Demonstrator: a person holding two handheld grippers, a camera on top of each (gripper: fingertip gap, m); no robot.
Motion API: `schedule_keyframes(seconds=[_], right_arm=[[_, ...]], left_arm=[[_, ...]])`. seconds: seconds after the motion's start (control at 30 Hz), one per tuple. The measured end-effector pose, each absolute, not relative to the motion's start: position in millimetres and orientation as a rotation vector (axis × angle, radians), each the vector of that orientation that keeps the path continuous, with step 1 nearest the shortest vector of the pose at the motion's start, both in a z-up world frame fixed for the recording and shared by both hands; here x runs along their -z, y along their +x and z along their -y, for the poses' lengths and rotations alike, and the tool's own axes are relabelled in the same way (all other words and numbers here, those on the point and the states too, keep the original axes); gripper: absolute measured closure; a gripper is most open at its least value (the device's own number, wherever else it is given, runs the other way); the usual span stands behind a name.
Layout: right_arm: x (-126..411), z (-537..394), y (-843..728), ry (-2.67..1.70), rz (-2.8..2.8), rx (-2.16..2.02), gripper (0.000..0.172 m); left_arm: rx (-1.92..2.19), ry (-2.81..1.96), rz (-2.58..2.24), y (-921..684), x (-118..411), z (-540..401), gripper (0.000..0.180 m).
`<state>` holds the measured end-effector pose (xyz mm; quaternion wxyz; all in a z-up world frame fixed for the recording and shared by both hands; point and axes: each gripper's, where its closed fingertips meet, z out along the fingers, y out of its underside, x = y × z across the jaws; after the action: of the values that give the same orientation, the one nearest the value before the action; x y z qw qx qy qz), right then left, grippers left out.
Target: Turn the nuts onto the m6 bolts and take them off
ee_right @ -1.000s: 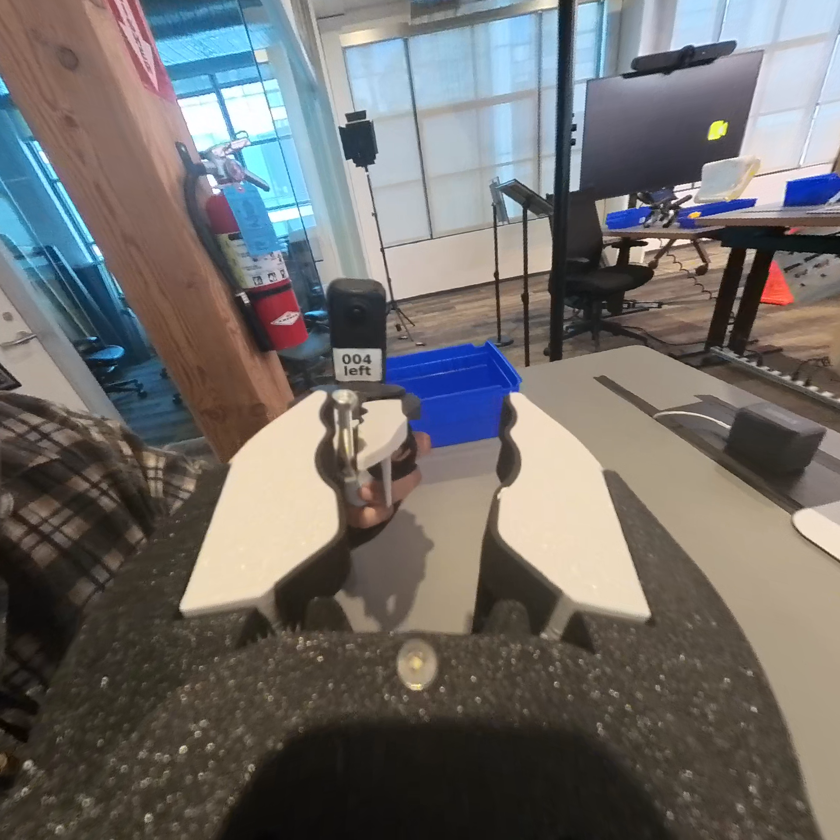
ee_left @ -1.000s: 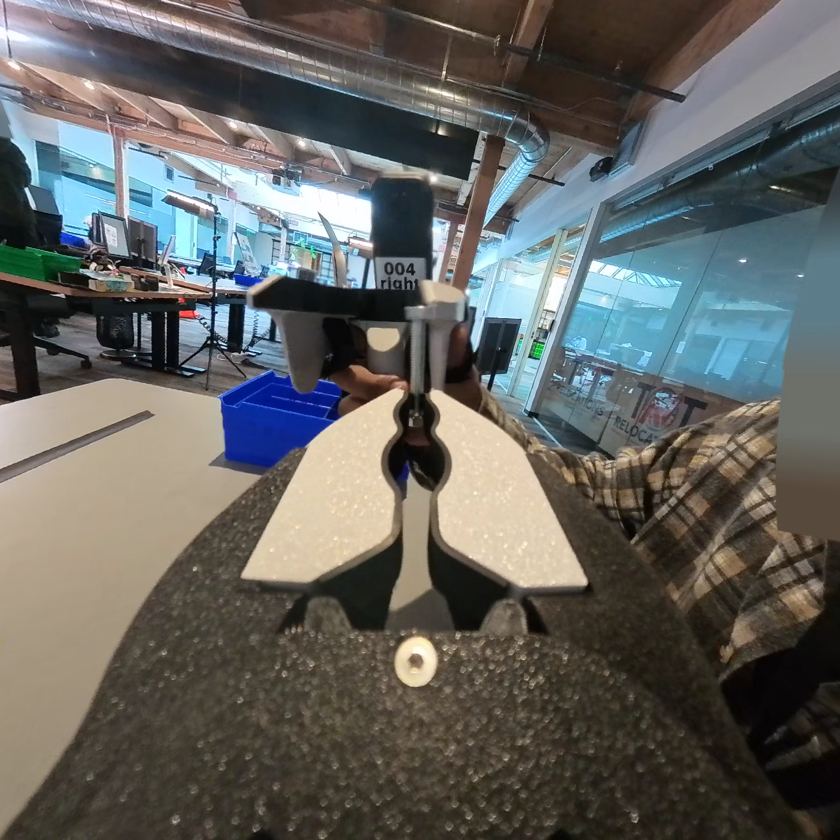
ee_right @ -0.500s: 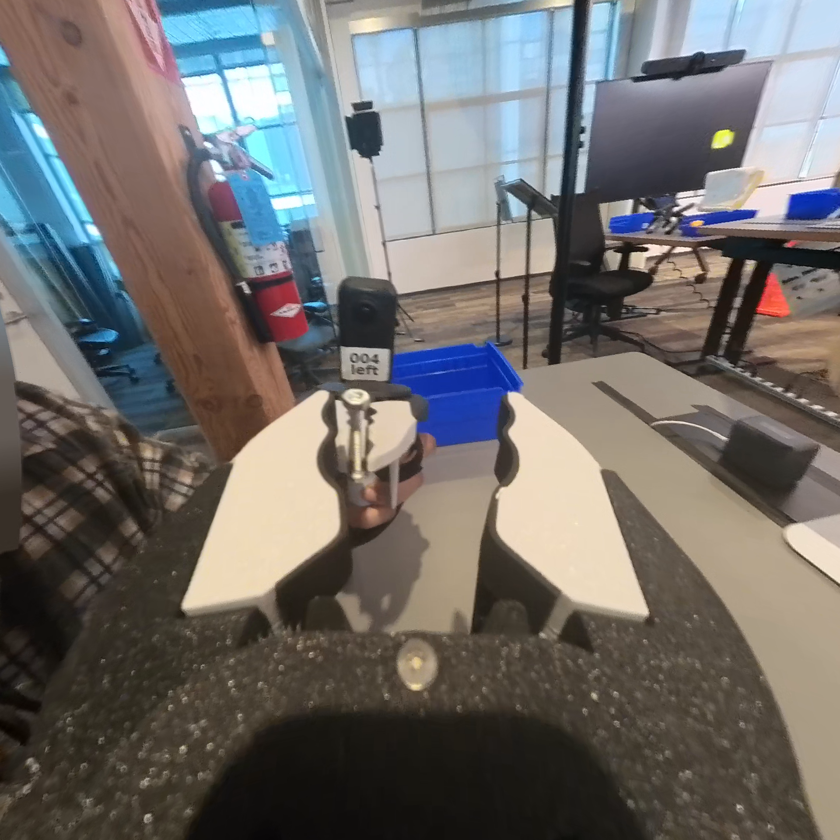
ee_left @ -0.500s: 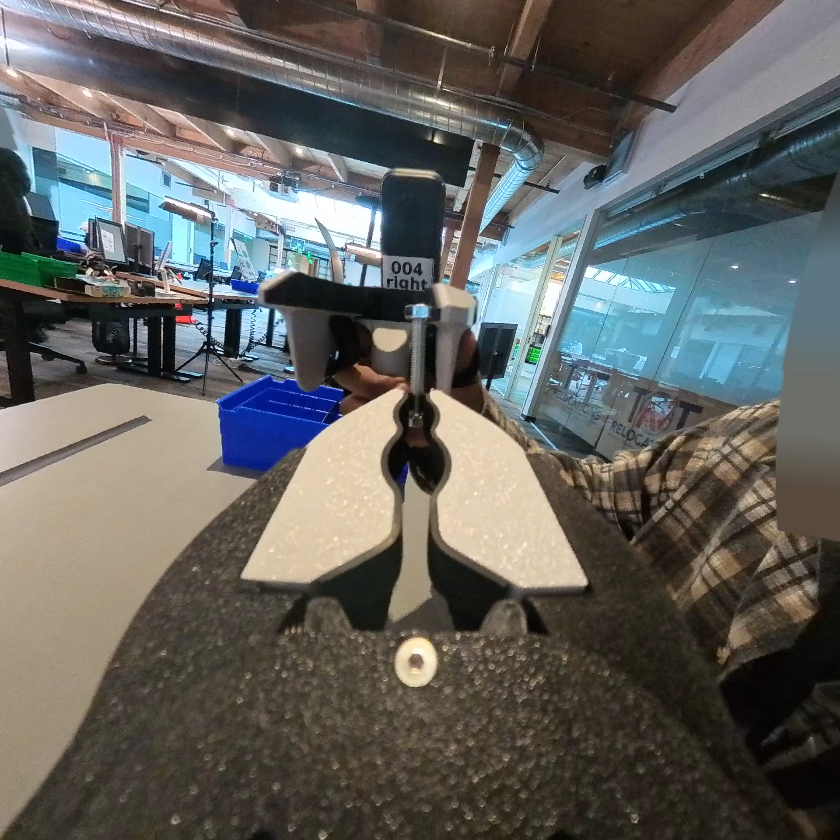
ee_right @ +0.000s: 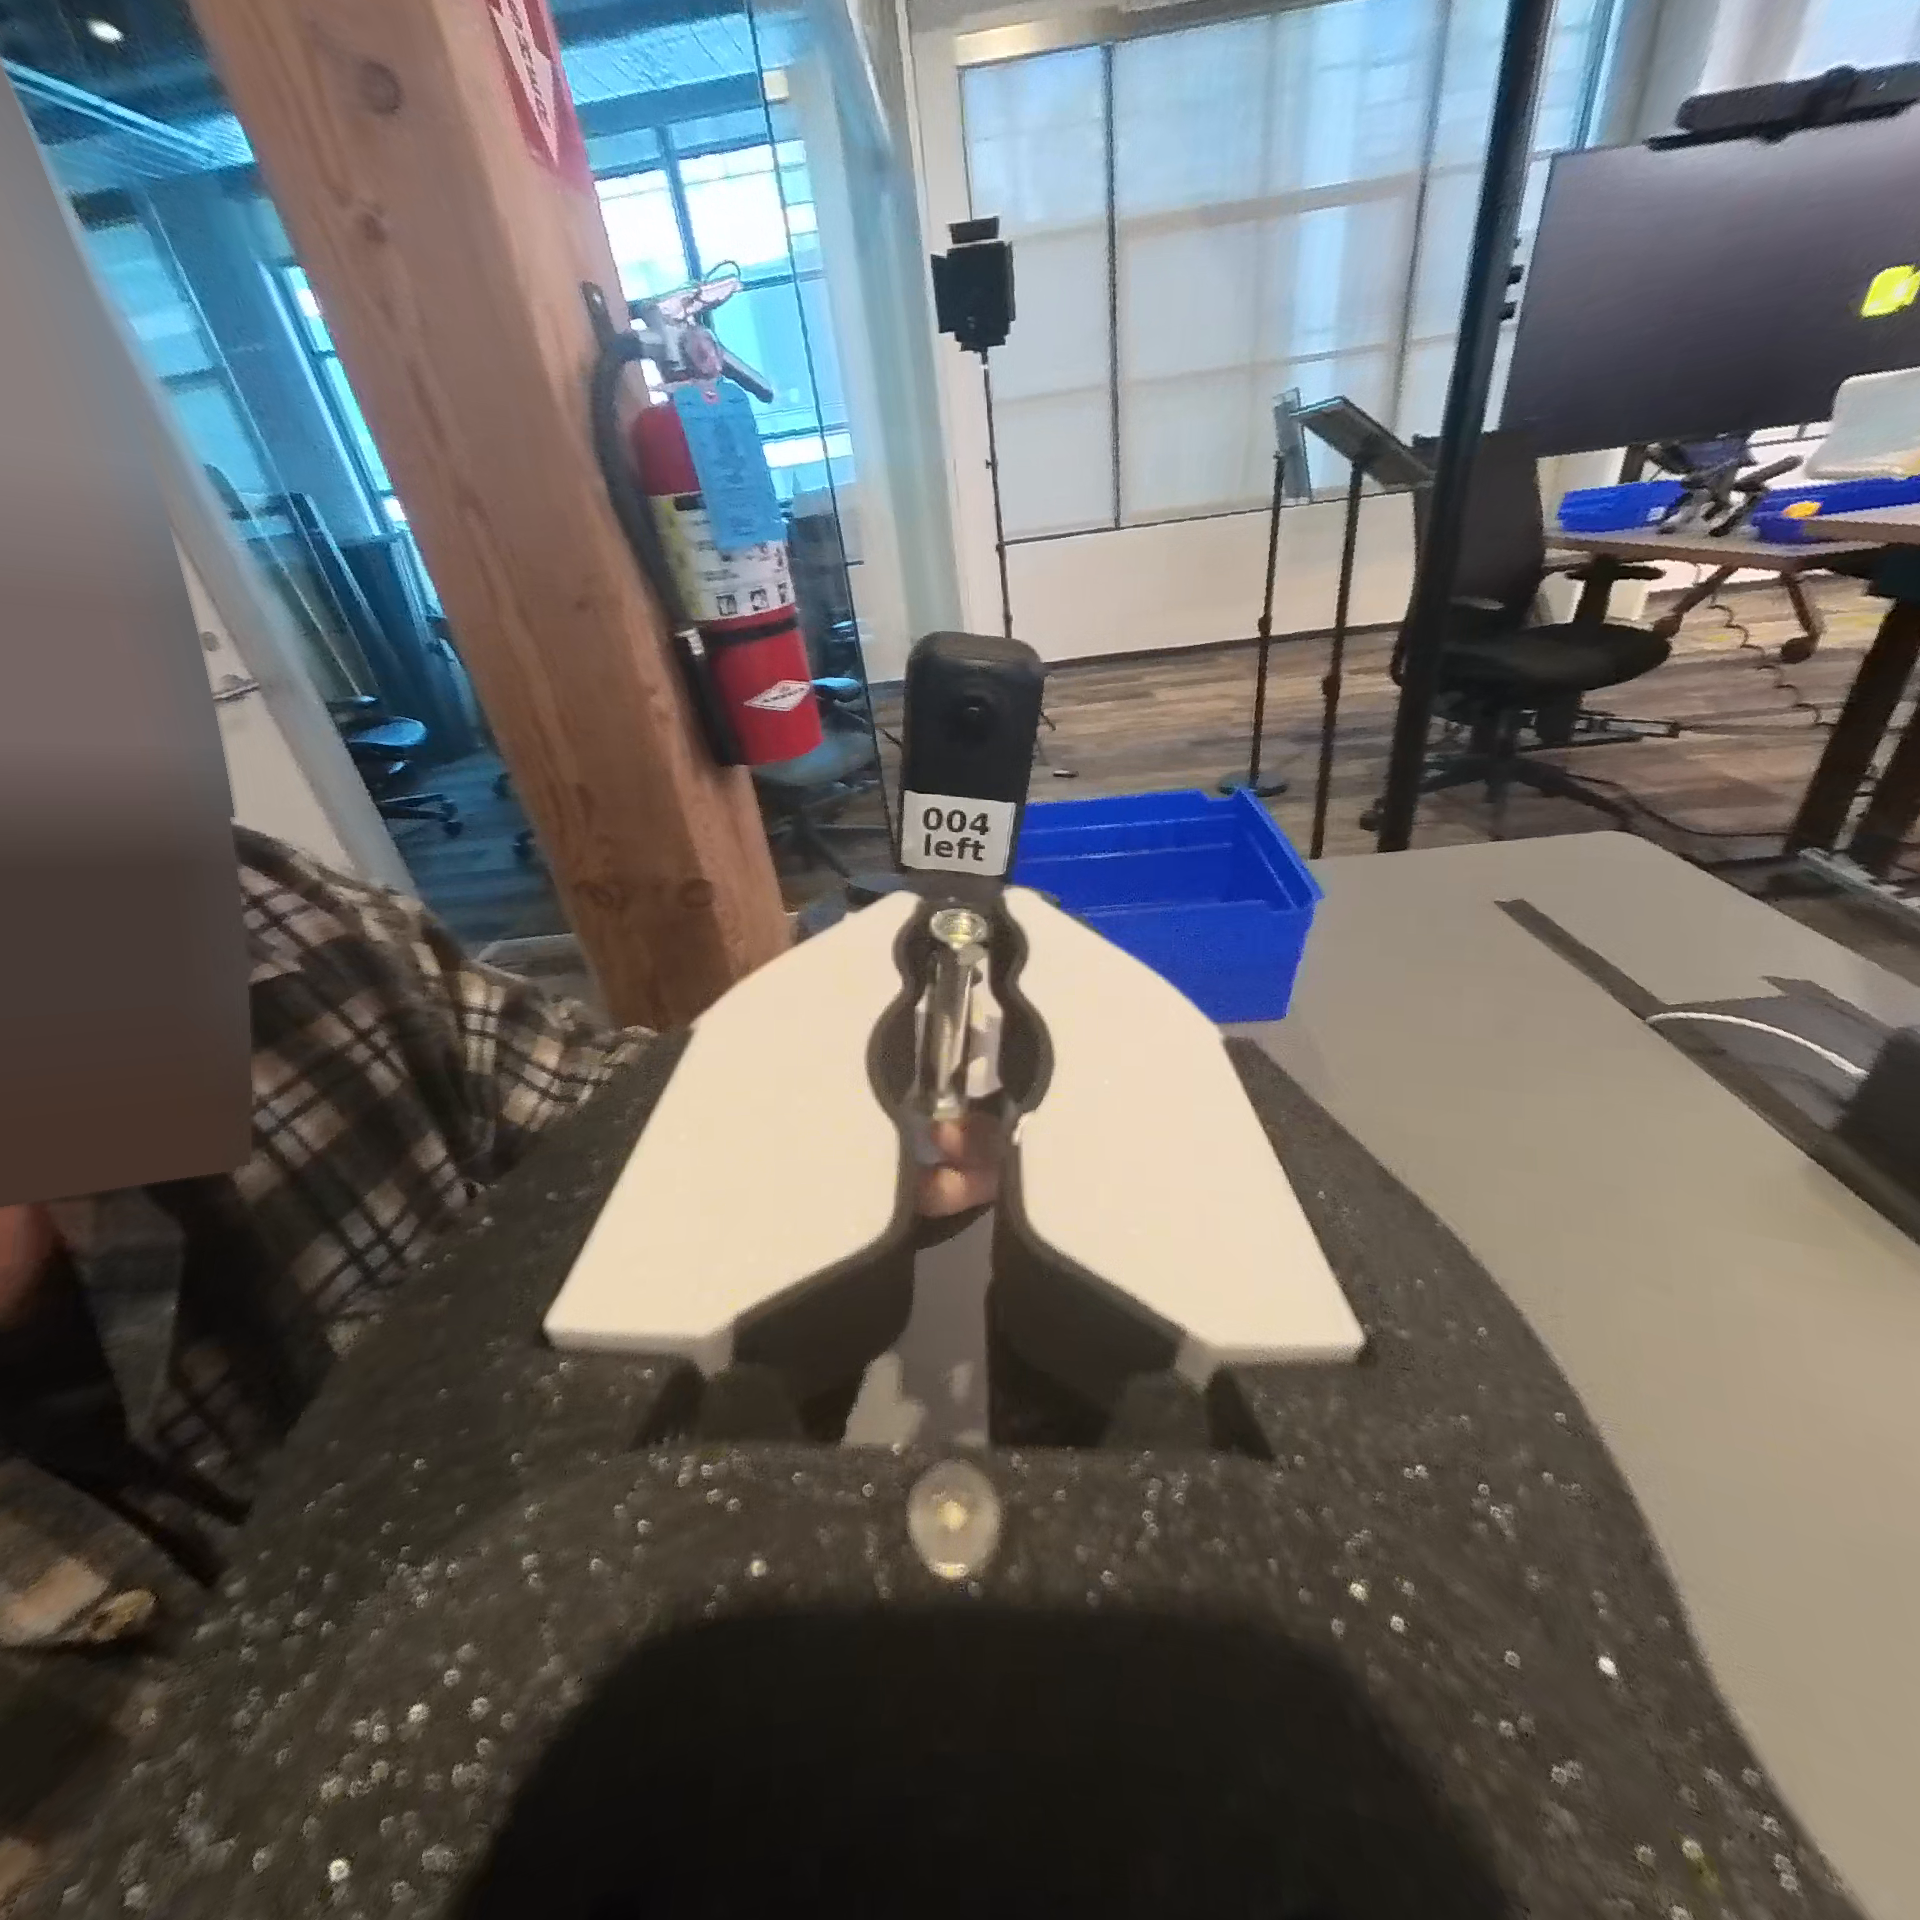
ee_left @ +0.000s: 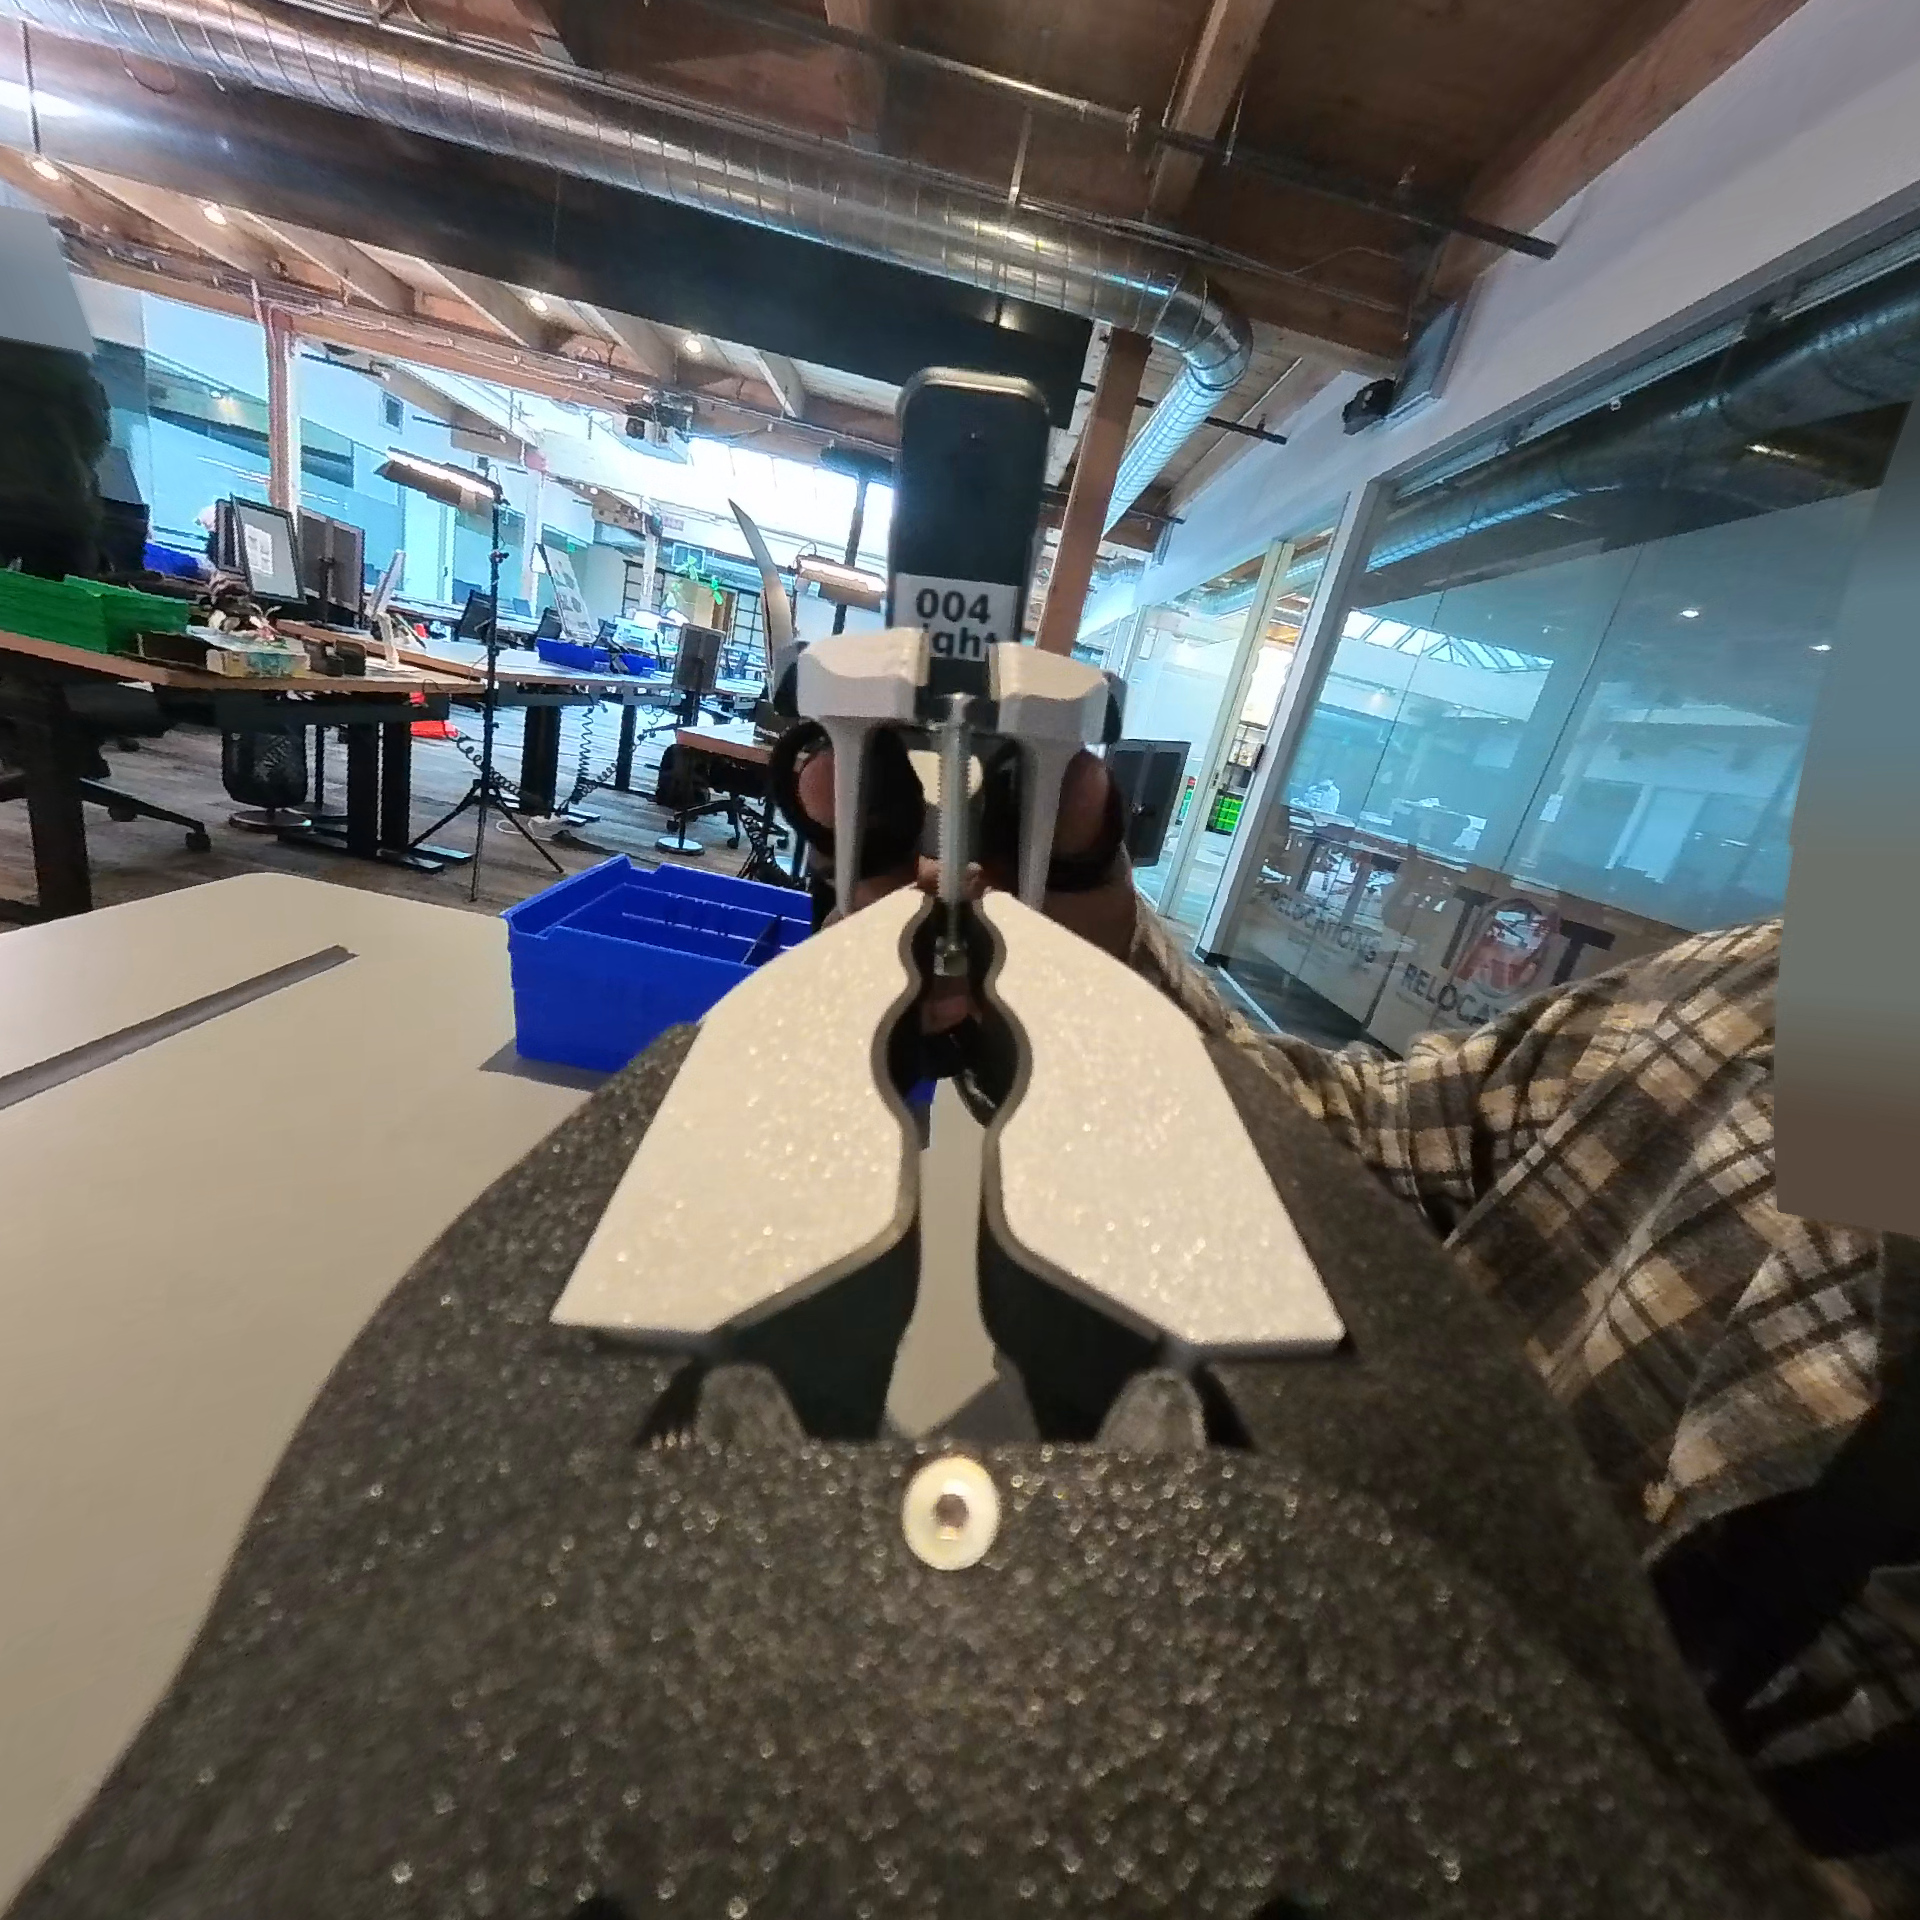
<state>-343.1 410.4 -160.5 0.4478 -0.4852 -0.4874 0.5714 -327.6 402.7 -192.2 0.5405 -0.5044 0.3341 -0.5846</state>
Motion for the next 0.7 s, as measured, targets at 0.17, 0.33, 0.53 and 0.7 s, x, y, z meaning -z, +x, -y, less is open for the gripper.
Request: schedule_keyframes(seconds=[0.17, 0.33, 0.53, 0.7], right_arm=[[156.7, -406.4, -340.8, -1.169, 1.226, -1.459, 0.162], [156.7, -408.4, -338.6, -1.159, 1.209, -1.489, 0.152], [159.1, -425.8, -332.2, -1.224, 1.143, -1.39, 0.144], [149.5, -411.1, -332.8, -1.171, 1.158, -1.456, 0.136]], left_arm=[[1.416, -1.173, -0.792, -328.1, 188.4, -399.9, 0.176], [1.431, -1.152, -0.794, -326.2, 187.1, -397.1, 0.176], [1.427, -1.139, -0.788, -330.3, 184.3, -396.4, 0.176], [1.422, -1.144, -0.791, -328.5, 184.4, -396.8, 0.176]])
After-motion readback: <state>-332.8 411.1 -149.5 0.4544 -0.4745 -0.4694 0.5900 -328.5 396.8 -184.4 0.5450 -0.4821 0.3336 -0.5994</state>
